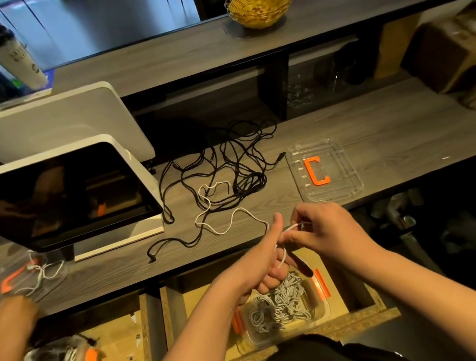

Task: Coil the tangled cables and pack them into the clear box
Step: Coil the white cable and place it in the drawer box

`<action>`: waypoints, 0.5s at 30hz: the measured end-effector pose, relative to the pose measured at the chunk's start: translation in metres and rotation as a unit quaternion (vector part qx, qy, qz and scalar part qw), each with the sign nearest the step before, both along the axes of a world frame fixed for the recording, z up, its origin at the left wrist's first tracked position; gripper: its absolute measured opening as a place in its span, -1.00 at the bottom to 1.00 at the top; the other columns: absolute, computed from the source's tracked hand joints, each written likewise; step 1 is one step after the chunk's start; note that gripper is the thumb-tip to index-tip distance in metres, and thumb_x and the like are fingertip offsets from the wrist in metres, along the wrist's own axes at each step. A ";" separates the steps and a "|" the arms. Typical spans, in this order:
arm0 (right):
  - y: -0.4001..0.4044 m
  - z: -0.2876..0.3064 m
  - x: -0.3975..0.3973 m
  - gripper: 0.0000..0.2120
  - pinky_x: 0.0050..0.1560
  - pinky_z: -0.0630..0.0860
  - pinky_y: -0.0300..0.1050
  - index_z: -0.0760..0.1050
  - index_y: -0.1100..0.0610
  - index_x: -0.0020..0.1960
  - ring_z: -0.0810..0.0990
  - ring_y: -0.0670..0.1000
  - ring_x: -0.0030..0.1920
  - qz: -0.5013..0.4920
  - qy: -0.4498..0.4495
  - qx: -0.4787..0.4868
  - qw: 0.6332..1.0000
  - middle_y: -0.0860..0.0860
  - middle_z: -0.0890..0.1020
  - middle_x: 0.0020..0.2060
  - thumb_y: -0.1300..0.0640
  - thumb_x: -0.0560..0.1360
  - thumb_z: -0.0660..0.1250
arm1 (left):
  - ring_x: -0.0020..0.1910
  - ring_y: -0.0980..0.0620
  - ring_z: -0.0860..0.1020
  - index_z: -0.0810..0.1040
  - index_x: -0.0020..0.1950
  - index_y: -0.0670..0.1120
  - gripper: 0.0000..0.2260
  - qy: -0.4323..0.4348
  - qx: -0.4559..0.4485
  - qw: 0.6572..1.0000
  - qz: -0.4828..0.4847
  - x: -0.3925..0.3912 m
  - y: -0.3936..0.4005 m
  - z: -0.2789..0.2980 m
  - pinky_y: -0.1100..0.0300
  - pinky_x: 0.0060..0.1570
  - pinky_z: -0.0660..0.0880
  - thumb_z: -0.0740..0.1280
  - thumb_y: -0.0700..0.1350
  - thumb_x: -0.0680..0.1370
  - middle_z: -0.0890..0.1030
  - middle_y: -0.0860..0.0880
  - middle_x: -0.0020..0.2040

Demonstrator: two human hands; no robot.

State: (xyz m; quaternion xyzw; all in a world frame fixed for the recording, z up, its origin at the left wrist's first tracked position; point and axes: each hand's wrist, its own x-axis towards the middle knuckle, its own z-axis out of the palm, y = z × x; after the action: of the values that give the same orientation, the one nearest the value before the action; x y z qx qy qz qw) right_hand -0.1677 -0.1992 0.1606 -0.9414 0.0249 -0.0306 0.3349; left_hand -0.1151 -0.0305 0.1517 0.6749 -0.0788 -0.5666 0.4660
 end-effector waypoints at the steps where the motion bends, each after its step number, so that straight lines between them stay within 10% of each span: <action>1: -0.001 -0.001 -0.002 -0.65 -0.28 0.52 0.02 0.51 0.03 -0.19 0.53 -0.09 -0.31 0.007 -0.019 -0.005 1.000 -0.15 0.54 -0.37 -0.27 0.37 0.33 | -0.45 0.14 0.11 0.52 -0.11 -0.06 -0.21 -0.001 0.003 1.000 -0.015 0.002 0.001 0.000 0.25 -0.45 0.00 -0.03 0.63 0.34 0.23 0.09 -0.41; 7: -0.004 -0.001 -0.007 -0.86 -0.27 0.55 0.05 0.47 -0.04 -0.07 0.55 -0.07 -0.26 0.065 -0.076 0.018 0.995 -0.19 0.54 -0.27 -0.09 0.46 0.29 | -0.51 0.17 0.12 0.52 -0.50 0.03 -0.24 0.034 0.005 0.989 -0.142 0.005 0.002 0.013 0.26 -0.46 0.00 -0.12 0.58 0.42 0.23 0.10 -0.46; 12: -0.009 -0.004 -0.006 -0.63 -0.27 0.49 -0.12 0.54 -0.02 -0.12 0.53 -0.19 -0.27 0.022 -0.062 0.043 0.997 -0.22 0.54 -0.33 -0.31 0.48 0.23 | -0.43 0.12 0.17 0.63 0.23 0.00 -0.47 0.023 -0.057 0.991 -0.117 0.004 0.003 0.004 0.29 -0.47 0.15 0.13 0.35 0.59 0.27 0.07 -0.37; 15: -0.009 -0.006 -0.007 -0.57 -0.28 0.54 -0.04 0.58 0.01 -0.11 0.55 -0.15 -0.32 -0.018 -0.044 0.054 0.997 -0.12 0.59 -0.36 -0.33 0.46 0.19 | -0.43 0.13 0.24 0.59 0.23 0.06 -0.58 -0.035 -0.045 0.998 -0.012 0.008 0.008 -0.004 0.23 -0.43 0.18 0.10 0.26 0.64 0.34 0.08 -0.38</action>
State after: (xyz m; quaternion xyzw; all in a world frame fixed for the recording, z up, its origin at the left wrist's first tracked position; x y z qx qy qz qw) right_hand -0.1747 -0.2081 0.1548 -0.9190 0.0283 -0.0763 0.3857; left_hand -0.1071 -0.0224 0.1475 0.6716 -0.1290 -0.5440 0.4862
